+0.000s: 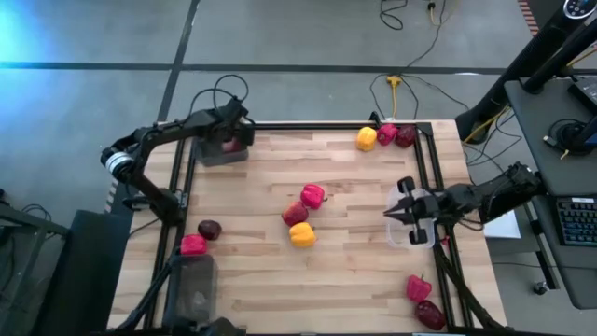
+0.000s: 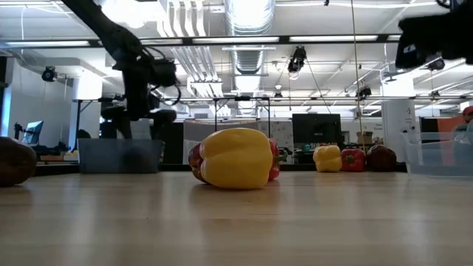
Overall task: Sort produce into baskets
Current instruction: Put the apple into the top black bin
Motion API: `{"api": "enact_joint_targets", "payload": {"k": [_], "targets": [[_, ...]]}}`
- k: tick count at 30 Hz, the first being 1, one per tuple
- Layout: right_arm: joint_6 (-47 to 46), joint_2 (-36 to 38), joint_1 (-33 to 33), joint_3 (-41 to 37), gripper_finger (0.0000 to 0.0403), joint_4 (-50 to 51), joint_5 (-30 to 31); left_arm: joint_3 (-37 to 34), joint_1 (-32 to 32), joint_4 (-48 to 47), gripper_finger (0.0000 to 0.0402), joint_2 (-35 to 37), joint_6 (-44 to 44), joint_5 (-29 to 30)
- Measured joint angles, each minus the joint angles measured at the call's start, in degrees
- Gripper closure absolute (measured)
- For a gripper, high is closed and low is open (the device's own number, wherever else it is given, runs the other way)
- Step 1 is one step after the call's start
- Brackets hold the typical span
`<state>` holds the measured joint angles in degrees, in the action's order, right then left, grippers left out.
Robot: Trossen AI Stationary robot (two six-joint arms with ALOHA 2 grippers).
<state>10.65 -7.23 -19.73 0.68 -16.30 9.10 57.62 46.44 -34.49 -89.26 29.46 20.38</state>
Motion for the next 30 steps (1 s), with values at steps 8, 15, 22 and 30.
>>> {"api": "enact_joint_targets", "payload": {"k": [8,15,22,30], "targets": [[14.22,0.06,0.0,2.42,0.039,-13.32,0.08,1.93,-11.8,3.88,0.0062,8.42,-5.94,-8.29],[6.75,-3.28,0.0,5.93,0.039,-13.17,0.05,1.93,-22.4,-3.4,0.0063,15.32,-5.18,-9.07],[2.65,-12.9,0.0,11.79,0.039,-12.87,-0.07,1.28,-33.86,-23.17,0.0063,19.35,-7.43,-9.18],[2.87,-20.93,0.0,21.03,0.039,-12.54,-0.07,-2.09,-45.28,-28.46,0.0063,17.3,-8.44,-13.41]]}}
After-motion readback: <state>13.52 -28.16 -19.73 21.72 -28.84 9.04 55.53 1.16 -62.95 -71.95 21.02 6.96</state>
